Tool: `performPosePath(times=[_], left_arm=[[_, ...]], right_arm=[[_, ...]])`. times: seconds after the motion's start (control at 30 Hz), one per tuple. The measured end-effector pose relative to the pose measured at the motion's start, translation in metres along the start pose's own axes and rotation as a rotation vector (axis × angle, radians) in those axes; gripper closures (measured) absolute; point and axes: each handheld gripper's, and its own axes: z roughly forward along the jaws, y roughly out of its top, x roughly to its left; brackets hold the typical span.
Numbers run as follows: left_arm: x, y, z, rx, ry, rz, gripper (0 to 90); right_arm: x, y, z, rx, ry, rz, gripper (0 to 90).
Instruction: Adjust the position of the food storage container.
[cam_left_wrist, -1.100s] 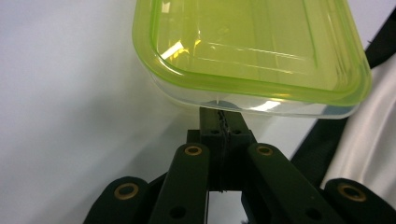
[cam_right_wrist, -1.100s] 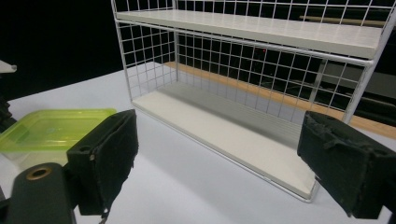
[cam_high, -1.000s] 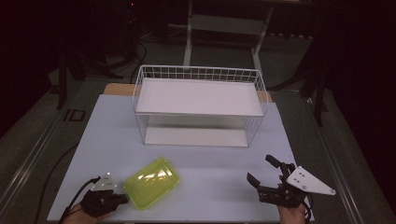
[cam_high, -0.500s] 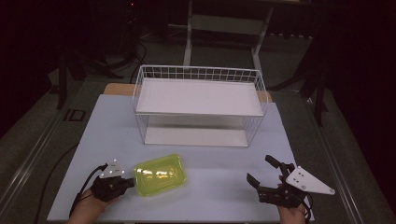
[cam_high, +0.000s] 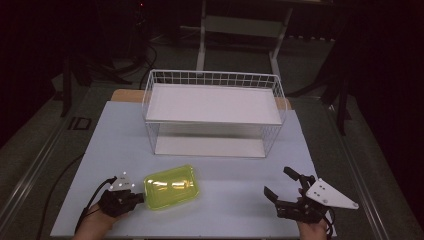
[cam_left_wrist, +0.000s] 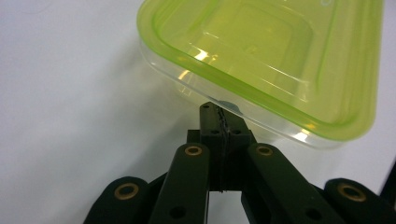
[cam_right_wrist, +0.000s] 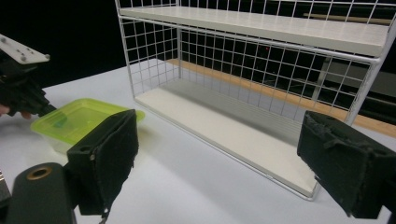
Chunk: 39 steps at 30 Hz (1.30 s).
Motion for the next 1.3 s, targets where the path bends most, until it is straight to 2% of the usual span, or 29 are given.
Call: performPosePath(times=[0.2, 0.27, 0.53, 0.67, 0.8, 1.03, 1.1, 1.23, 1.3], left_arm=[[0.004, 0.011, 0.011, -0.011, 0.002, -0.001, 90.0], [0.004, 0.016, 0.017, -0.019, -0.011, -0.001, 90.0], [-0.002, 0.035, 0.036, -0.025, -0.023, 0.038, 90.0], [-0.001, 0.040, 0.044, -0.036, -0.020, 0.029, 90.0], [-0.001, 0.041, 0.041, -0.024, -0.013, 0.049, 90.0], [-0.004, 0.035, 0.022, -0.048, -0.030, 0.034, 90.0], [-0.004, 0.035, 0.022, -0.045, -0.029, 0.041, 90.0], [-0.001, 0.039, 0.034, -0.044, -0.051, 0.019, 90.0], [-0.002, 0.042, 0.039, -0.040, -0.063, 0.022, 90.0]], right_arm=[[-0.003, -0.001, 0.000, 0.001, 0.000, 0.013, 12.5], [-0.002, -0.001, 0.000, 0.001, -0.001, 0.009, 12.5], [-0.002, -0.001, -0.001, 0.002, 0.001, 0.006, 12.5], [-0.002, -0.002, -0.001, 0.004, 0.005, 0.005, 12.5], [-0.002, -0.002, 0.000, 0.007, 0.009, 0.007, 12.5], [-0.001, -0.001, -0.001, 0.004, 0.009, 0.008, 12.5], [-0.001, -0.001, -0.001, 0.005, 0.011, 0.009, 12.5], [0.000, 0.000, -0.001, 0.003, 0.010, 0.004, 12.5], [-0.001, -0.001, -0.002, 0.003, 0.010, 0.005, 12.5]])
